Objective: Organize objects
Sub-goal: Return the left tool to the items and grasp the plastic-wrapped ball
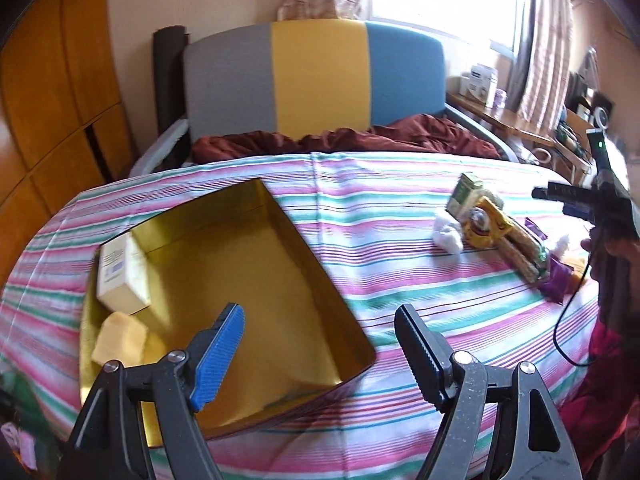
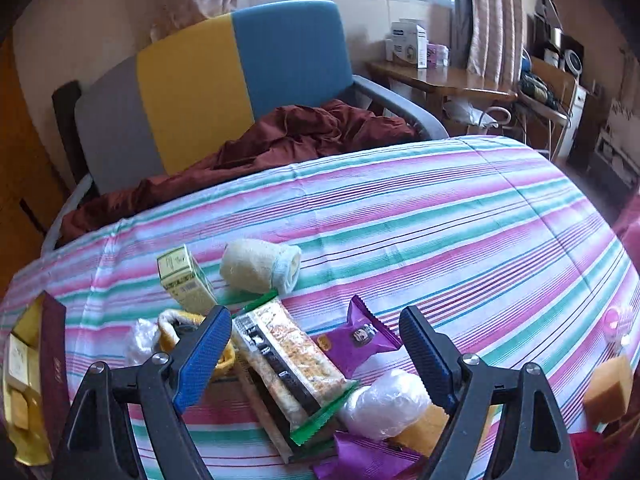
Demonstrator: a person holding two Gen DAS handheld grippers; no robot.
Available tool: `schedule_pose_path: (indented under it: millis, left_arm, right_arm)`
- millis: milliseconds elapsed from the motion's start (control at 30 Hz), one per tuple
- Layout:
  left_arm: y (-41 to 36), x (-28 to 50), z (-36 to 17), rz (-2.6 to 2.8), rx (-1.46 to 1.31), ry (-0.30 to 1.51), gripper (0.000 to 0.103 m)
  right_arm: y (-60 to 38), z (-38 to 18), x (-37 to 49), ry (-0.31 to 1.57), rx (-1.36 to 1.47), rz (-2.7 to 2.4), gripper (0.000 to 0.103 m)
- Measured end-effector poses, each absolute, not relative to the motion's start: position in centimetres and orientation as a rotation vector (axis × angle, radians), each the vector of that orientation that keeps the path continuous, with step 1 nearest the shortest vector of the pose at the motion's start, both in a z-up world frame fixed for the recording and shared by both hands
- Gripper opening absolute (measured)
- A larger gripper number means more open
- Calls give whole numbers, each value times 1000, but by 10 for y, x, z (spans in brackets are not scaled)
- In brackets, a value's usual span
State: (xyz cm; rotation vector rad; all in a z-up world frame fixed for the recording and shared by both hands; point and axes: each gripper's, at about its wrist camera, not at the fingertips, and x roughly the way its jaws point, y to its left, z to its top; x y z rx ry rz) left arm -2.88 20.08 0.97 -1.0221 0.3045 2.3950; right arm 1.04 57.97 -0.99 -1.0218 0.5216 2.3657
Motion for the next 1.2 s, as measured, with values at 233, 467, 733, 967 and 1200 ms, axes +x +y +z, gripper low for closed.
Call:
schedule_pose_path:
  millis: [233,467,733,967,1200]
  left_arm:
    - [257,-32,2,2300,-1041,327,78]
    - [305,-45,-18,2226,-1112,318,76]
    - [350,-78,-39,2198,-1195,222,64]
    - [384,-107,-54,2211,-1224,203,63]
    - [417,-120,-69,2192,-1200,256,57]
  right_arm:
    - [587,-16,9,613,-1072,2349,87]
    - [590,-16,11,680,-1067,2365,87]
    - [592,-15,11,711,-1066,2391,87]
    - [595,-16,11,755,-1070,2404,87]
    - [596,-16,9,765,-1080,2414,87]
